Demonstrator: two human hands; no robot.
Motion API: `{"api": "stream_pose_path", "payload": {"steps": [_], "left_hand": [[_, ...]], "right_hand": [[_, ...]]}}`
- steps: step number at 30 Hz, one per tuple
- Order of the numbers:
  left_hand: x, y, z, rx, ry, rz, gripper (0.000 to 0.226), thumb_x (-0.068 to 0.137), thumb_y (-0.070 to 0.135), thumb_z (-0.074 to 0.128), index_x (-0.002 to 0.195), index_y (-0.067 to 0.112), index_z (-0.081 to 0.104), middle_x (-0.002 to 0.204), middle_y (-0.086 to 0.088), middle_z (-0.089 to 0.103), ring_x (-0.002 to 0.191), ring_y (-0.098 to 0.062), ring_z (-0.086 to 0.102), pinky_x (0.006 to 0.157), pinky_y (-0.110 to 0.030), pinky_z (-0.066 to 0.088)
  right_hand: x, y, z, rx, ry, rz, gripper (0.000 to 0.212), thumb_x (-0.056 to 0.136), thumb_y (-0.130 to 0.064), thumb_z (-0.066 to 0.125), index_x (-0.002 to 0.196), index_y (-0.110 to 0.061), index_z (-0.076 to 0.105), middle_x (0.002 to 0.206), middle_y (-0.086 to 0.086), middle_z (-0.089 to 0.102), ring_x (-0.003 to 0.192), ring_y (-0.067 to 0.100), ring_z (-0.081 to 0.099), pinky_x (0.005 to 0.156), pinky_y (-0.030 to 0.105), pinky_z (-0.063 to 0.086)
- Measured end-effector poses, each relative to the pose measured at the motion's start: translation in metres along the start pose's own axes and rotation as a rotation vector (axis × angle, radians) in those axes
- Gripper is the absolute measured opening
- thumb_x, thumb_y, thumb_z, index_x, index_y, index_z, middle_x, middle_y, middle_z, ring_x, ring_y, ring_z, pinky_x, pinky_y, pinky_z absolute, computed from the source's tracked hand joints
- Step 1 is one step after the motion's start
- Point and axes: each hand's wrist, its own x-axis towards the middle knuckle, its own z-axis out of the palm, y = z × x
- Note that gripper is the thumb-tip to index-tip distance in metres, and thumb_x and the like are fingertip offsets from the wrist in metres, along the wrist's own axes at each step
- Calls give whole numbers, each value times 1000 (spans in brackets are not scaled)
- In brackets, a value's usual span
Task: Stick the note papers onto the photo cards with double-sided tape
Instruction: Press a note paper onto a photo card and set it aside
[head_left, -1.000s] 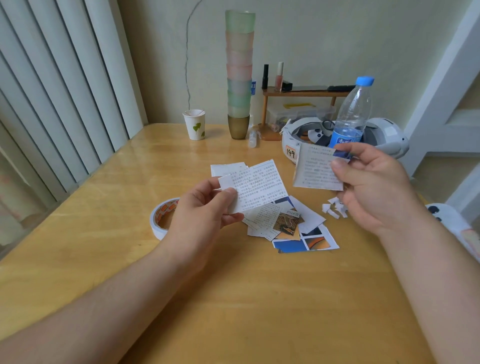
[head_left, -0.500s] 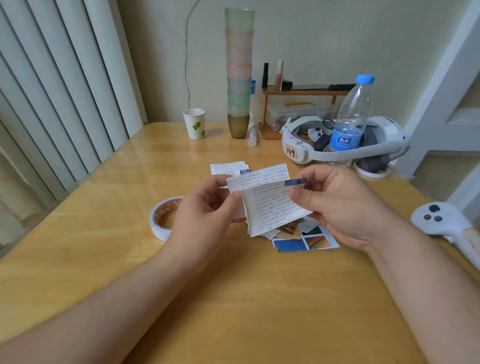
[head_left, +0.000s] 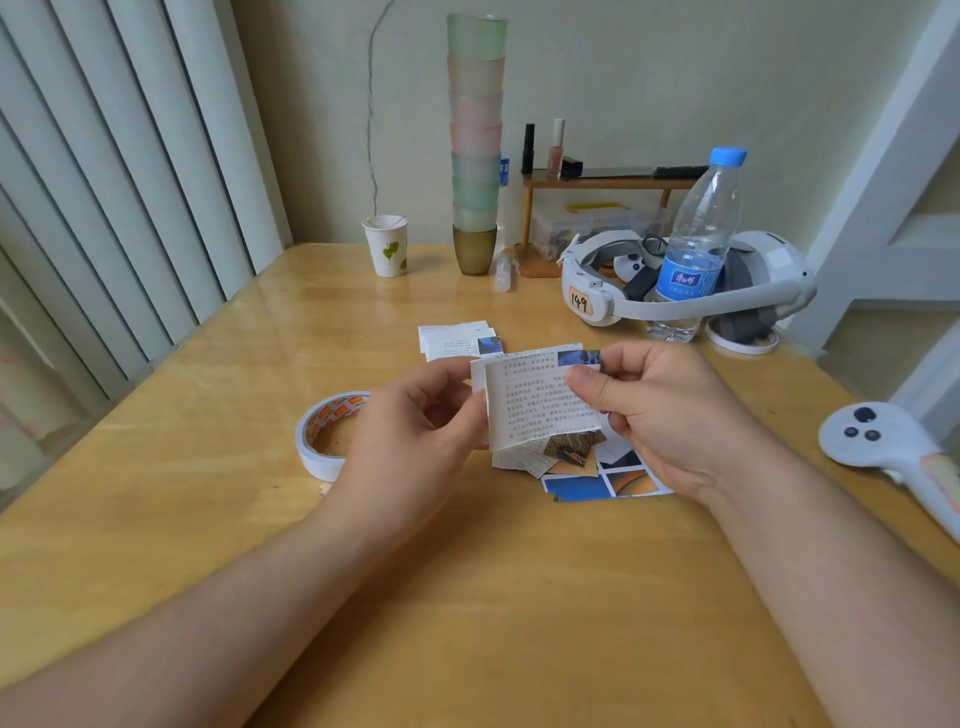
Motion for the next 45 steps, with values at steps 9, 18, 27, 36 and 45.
{"api": "stream_pose_path", "payload": {"steps": [9, 18, 27, 36, 45], "left_hand": [[-3, 10, 3, -86, -98, -47, 35, 110, 9, 47, 115, 28, 75, 107, 6, 81, 98, -16, 79, 84, -24, 61], [-2, 8, 0, -52, -93, -53, 38, 111, 6, 43, 120, 24, 75, 111, 6, 81, 102, -17, 78, 89, -26, 61], [-2, 9, 0, -55, -86, -57, 62, 100, -12, 32, 109, 27, 79, 104, -1, 82, 94, -19, 77, 83, -28, 61], [-1, 1, 0, 44, -52, -19, 24, 101, 30, 60, 117, 33, 78, 111, 3, 80, 110, -28, 74, 98, -49, 59], [1, 0, -1, 79, -29, 7, 27, 104, 14, 63, 105, 38, 77, 104, 5, 81, 102, -23, 77, 93, -43, 62]], "right_hand": [[2, 0, 0, -64, 85, 2, 11, 84, -12, 83, 90, -7, 75, 67, -8, 69, 52, -4, 58, 52, 10, 43], [-4, -4, 3, -84, 73, -1, 5, 88, -12, 80, 86, -9, 76, 62, -10, 71, 48, -3, 57, 47, 12, 42], [-6, -6, 6, -54, 64, -25, 8, 90, -6, 77, 84, -8, 73, 56, -12, 68, 44, -3, 57, 45, 9, 41], [-4, -3, 5, -72, 68, -37, 15, 87, -10, 82, 77, -17, 73, 55, -12, 66, 45, -3, 54, 47, 12, 41], [-5, -4, 7, -43, 81, -57, 19, 85, -4, 82, 83, -14, 66, 54, -13, 65, 45, -3, 56, 47, 11, 43]]}}
